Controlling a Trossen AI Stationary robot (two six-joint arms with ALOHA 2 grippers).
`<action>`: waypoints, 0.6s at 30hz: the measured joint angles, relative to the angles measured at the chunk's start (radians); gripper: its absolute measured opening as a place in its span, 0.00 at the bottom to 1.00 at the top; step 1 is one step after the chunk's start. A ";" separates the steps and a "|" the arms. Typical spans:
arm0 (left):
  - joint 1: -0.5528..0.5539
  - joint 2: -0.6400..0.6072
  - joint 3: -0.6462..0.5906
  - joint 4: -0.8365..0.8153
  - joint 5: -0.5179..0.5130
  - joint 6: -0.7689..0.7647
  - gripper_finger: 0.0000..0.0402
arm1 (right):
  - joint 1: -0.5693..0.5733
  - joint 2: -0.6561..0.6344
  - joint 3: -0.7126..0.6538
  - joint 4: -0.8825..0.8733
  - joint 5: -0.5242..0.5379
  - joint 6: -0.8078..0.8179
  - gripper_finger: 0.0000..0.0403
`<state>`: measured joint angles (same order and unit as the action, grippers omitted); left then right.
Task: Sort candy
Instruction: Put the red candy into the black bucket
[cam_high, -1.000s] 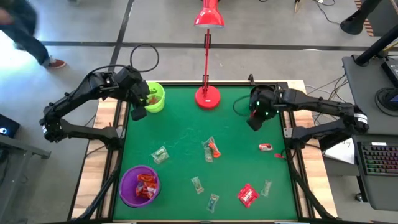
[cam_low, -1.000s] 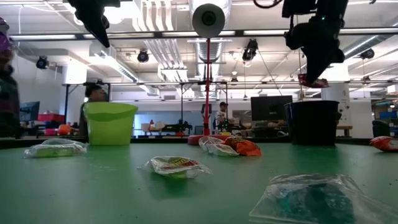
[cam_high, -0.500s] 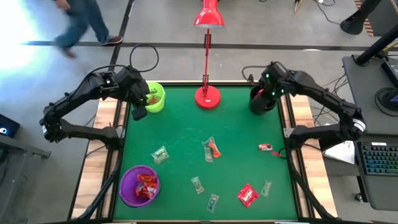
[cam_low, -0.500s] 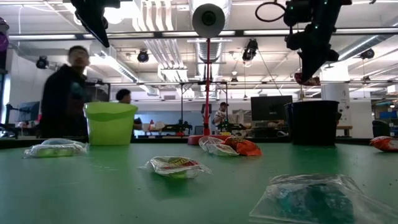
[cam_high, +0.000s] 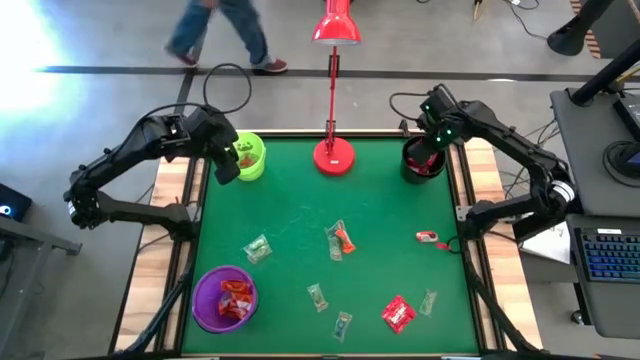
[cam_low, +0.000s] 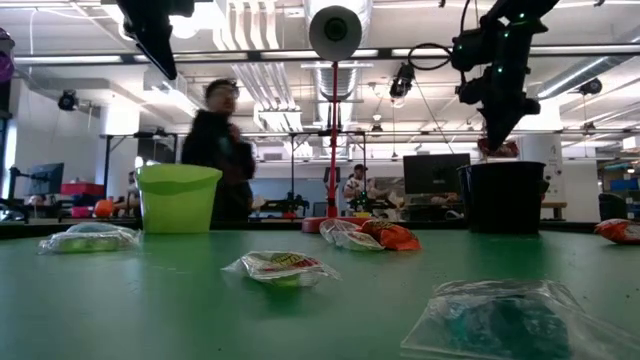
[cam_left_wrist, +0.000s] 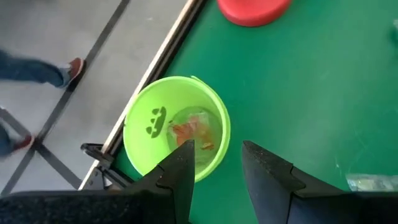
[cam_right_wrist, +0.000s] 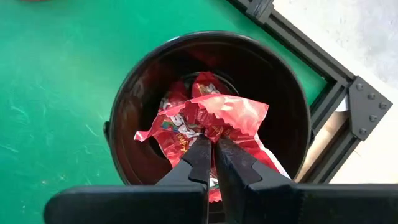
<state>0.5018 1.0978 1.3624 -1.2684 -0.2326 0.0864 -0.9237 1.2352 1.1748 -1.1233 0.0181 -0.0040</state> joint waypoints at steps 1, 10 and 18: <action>0.001 0.000 0.000 0.003 -0.005 -0.002 0.29 | 0.000 0.008 0.000 0.000 0.000 -0.003 0.02; 0.007 0.000 0.000 0.014 -0.073 -0.027 0.29 | 0.000 0.042 0.000 0.000 0.035 -0.022 0.04; 0.007 0.000 0.000 0.015 -0.099 -0.027 0.29 | 0.000 0.035 0.016 -0.040 0.028 -0.033 0.15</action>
<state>0.5087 1.0981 1.3624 -1.2533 -0.3321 0.0597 -0.9237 1.2697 1.1909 -1.1629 0.0464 -0.0372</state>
